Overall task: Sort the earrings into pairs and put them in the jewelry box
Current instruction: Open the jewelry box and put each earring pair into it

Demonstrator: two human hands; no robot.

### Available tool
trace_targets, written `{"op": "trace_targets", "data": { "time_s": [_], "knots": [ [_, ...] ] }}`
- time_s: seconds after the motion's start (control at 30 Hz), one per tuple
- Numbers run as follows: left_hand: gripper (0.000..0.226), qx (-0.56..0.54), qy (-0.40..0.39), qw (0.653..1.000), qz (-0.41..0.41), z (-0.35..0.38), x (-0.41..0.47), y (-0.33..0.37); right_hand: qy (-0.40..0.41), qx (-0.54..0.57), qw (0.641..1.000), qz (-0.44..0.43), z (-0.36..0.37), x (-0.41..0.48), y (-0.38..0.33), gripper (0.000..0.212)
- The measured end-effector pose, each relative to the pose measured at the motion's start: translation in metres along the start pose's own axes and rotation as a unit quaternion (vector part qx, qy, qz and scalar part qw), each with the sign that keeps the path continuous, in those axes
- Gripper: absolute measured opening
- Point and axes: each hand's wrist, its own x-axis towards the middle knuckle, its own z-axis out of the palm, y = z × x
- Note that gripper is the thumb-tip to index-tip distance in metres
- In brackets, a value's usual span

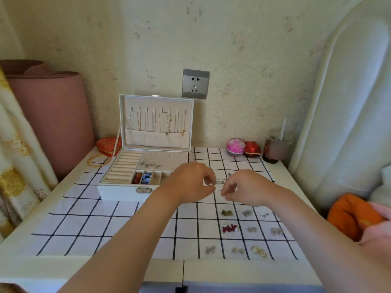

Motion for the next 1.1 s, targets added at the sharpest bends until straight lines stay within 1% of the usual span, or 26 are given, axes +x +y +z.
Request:
{"op": "trace_targets", "data": {
  "time_s": [0.1, 0.2, 0.27, 0.33, 0.43, 0.57, 0.67, 0.87, 0.97, 1.1],
  "knots": [
    [0.018, 0.019, -0.075, 0.997, 0.010, 0.013, 0.000, 0.018, -0.029, -0.013, 0.999, 0.016, 0.005, -0.015, 0.009, 0.012],
    [0.025, 0.047, -0.148, 0.988, -0.003, 0.027, -0.001, 0.031, -0.026, -0.021, 0.999, 0.018, 0.010, -0.020, 0.013, 0.014],
    [0.025, 0.062, -0.167, 0.984, -0.016, 0.034, -0.002, 0.036, -0.024, -0.027, 0.999, 0.021, 0.012, -0.021, 0.014, 0.013],
    [0.020, 0.057, -0.172, 0.983, -0.032, 0.038, -0.002, 0.039, -0.022, -0.024, 0.999, 0.020, 0.015, -0.020, 0.015, 0.012],
    [0.015, 0.049, -0.159, 0.985, -0.053, 0.040, 0.000, 0.038, -0.018, -0.015, 1.000, 0.015, 0.018, -0.017, 0.016, 0.011],
    [0.014, 0.014, -0.154, 0.984, -0.088, 0.042, 0.001, 0.033, -0.028, -0.009, 1.000, 0.011, 0.020, -0.014, 0.014, 0.010],
    [0.013, -0.010, -0.152, 0.983, -0.100, 0.043, 0.002, 0.030, -0.036, 0.001, 0.999, 0.009, 0.019, -0.014, 0.013, 0.005],
    [0.011, -0.026, -0.150, 0.984, -0.095, 0.041, 0.003, 0.030, 0.026, 0.046, 0.998, 0.022, 0.010, -0.016, 0.012, 0.007],
    [0.011, -0.067, -0.100, 0.989, -0.089, 0.029, 0.004, 0.029, 0.049, 0.099, 0.994, 0.027, 0.006, -0.012, 0.009, 0.008],
    [0.010, -0.131, -0.009, 0.985, -0.111, 0.008, 0.002, 0.019, 0.114, 0.137, 0.984, 0.014, 0.006, 0.000, 0.001, 0.009]
  ]
}}
